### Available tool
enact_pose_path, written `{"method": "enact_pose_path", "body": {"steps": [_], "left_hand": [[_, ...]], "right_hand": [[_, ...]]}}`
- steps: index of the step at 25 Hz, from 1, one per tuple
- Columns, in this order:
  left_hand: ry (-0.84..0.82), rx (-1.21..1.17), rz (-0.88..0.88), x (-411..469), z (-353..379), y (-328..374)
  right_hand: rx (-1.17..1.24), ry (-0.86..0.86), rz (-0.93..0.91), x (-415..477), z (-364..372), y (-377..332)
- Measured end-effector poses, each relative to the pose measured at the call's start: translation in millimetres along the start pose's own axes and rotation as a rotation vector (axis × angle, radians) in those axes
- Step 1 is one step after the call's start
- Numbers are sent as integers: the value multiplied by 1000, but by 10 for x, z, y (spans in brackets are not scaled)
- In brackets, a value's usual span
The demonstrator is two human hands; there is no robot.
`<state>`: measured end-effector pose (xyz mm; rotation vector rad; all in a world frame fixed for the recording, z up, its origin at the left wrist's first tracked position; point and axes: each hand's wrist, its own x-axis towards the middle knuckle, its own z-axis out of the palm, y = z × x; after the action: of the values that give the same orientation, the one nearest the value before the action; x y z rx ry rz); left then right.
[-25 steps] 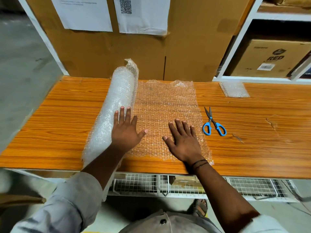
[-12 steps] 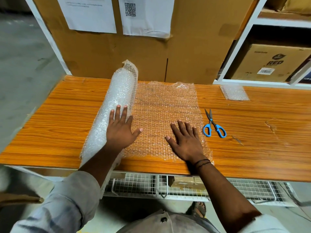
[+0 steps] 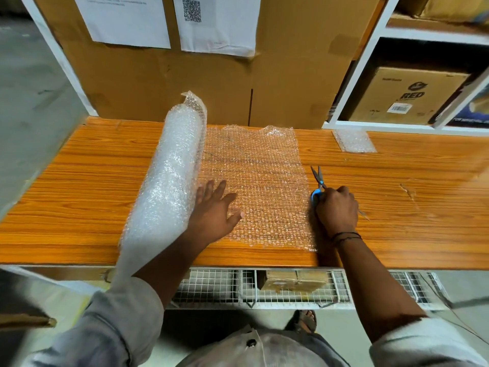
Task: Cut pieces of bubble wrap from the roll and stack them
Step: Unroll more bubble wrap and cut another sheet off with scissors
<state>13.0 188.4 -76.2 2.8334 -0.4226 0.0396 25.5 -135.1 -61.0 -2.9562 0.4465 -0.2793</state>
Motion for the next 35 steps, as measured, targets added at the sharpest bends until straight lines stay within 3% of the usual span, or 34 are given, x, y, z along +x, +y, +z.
{"method": "enact_pose_path", "body": {"steps": [6,11,13,16,19,23,29,35], "left_hand": [[-40,-70,111,-129,132,213],[16,-97,134,-261,163,247],[100,-108,156,-312,173,252],[175,-132,179,-387,176,309],[220,-149,164,-469,169,343],[270,-170,72,-647,129,368],[182,-84,38,-840,32,470],[211,-70,59,-838,38,568]], "right_hand": [[8,-99,160,-23,-77,-11],[226,-240,241,-32,-258,130],[529,-268,354,-85,-350,165],[1309,-413,553,-370,-558,87],[1588,-564,582,-780,-669,-55],[1603,-768,510,-1313,-555,-139],[1594,-936,488,-1990,-472,-251],[1443,-912,406,-2326,-557,-341]]}}
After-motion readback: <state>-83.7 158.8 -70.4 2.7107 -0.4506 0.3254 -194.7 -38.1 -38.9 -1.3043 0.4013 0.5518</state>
